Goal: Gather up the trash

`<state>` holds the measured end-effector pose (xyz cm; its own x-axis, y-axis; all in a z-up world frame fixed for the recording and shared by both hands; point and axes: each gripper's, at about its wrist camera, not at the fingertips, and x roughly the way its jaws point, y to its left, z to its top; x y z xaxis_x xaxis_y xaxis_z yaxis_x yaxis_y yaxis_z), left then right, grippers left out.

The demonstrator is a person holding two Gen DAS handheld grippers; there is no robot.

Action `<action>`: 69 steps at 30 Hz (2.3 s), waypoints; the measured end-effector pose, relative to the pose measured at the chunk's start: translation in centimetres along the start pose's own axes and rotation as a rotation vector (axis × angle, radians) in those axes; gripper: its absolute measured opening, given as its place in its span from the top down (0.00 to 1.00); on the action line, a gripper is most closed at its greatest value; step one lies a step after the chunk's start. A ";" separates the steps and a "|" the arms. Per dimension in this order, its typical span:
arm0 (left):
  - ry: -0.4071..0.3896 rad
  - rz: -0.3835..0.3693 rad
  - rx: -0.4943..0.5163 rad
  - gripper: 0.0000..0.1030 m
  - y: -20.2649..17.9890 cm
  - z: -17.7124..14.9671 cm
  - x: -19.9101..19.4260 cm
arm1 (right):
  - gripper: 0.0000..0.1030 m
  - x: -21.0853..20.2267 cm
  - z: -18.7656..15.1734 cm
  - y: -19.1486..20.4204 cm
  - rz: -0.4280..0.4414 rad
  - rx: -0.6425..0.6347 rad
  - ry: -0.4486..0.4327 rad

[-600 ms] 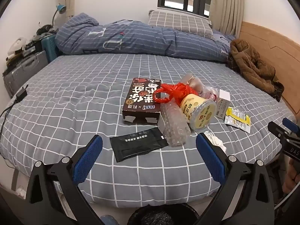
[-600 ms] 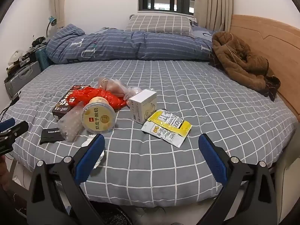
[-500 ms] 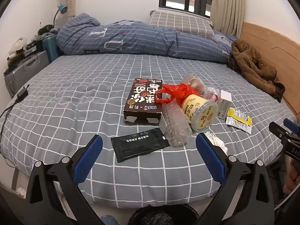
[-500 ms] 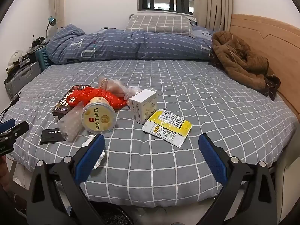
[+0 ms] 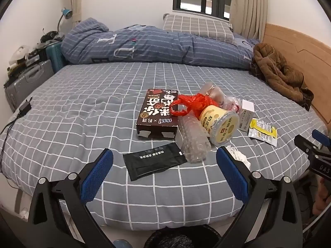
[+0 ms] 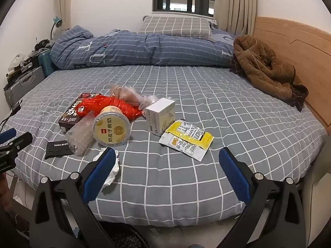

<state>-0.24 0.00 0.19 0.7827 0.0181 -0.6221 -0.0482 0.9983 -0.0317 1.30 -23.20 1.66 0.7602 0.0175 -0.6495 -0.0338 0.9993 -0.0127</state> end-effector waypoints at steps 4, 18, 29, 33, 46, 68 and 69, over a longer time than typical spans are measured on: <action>0.007 0.001 0.003 0.06 0.0 0.0 0.0 | 0.07 -0.1 0.0 0.2 -0.003 -0.004 0.000; 0.023 -0.001 -0.008 0.06 -0.2 -0.1 0.4 | 0.07 0.0 0.0 0.8 -0.010 -0.021 -0.007; 0.024 -0.001 -0.030 0.06 0.4 0.3 0.2 | 0.07 -0.4 0.0 1.1 -0.008 -0.026 -0.013; 0.027 -0.002 -0.024 0.06 0.4 0.3 0.2 | 0.07 -0.4 0.0 1.1 -0.005 -0.017 -0.012; 0.050 -0.014 -0.013 0.06 0.0 0.2 0.6 | 0.07 -0.4 0.0 1.4 0.001 -0.011 -0.011; 0.059 0.008 -0.003 0.06 0.6 0.0 0.9 | 0.07 0.2 -0.2 1.8 0.005 -0.025 -0.002; 0.060 0.006 -0.003 0.06 0.6 0.0 0.9 | 0.07 0.3 -0.2 1.8 0.008 -0.024 -0.001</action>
<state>0.43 0.57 -0.36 0.7439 0.0210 -0.6679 -0.0547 0.9981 -0.0295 1.37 -21.40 1.27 0.7606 0.0260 -0.6487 -0.0558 0.9981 -0.0254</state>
